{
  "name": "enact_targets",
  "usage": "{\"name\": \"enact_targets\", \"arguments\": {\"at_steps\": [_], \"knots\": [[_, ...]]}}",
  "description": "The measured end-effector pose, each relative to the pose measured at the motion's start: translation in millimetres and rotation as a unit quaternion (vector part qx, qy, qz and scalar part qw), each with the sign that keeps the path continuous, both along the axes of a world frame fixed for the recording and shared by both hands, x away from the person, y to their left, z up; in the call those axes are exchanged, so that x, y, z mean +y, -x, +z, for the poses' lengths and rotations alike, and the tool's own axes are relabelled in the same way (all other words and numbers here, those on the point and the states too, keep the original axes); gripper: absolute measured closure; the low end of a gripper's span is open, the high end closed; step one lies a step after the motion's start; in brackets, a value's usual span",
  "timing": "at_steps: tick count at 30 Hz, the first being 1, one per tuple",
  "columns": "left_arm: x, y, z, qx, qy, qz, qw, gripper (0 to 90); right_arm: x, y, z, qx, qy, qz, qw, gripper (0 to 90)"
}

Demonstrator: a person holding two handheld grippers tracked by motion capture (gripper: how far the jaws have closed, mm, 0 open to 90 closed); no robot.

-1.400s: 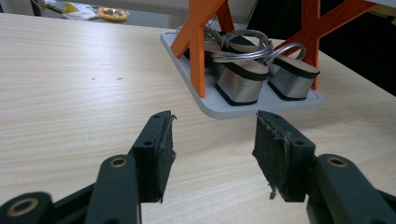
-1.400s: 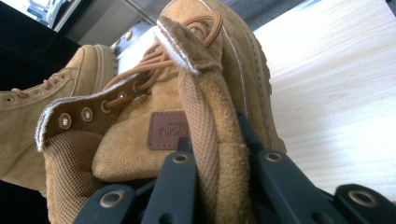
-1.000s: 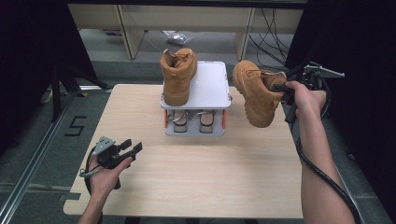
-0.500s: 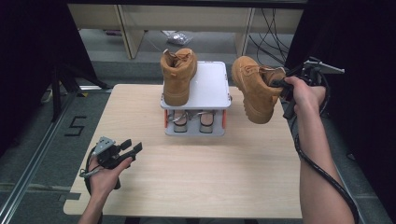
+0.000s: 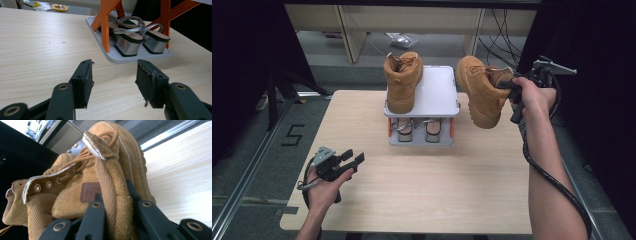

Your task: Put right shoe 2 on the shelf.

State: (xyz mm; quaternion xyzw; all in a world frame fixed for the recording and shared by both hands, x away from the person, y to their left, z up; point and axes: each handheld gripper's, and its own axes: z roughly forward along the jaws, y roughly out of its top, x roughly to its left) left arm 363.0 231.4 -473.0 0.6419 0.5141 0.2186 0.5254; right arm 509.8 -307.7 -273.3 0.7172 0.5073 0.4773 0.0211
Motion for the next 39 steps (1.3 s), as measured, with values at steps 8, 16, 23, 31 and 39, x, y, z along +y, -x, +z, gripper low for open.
{"name": "enact_targets", "arguments": {"at_steps": [8, 16, 23, 31, 39], "knots": [[0.3, -0.5, -0.7, -0.001, 0.002, -0.001, 1.0, 46.3, 8.0, -3.2, 8.4, -0.006, 0.0, 0.001, 1.0, 82.4], [1.1, -0.4, -0.4, -0.002, 0.004, 0.001, 1.0, 46.3, 17.3, -7.0, 10.7, -0.008, 0.008, 0.007, 0.9999, 82.3], [1.7, -0.1, 0.0, -0.002, 0.004, 0.0, 1.0, 46.3, 28.9, -11.3, 15.5, -0.012, 0.006, 0.014, 0.9998, 82.3], [2.6, -0.3, -0.4, -0.003, 0.007, 0.003, 1.0, 46.3, 42.7, -18.3, 18.1, -0.012, 0.006, 0.015, 0.9998, 82.2], [3.6, 0.0, 0.4, -0.003, 0.007, 0.003, 1.0, 46.3, 56.2, -25.9, 16.5, -0.016, 0.01, 0.021, 0.9996, 81.9]]}}
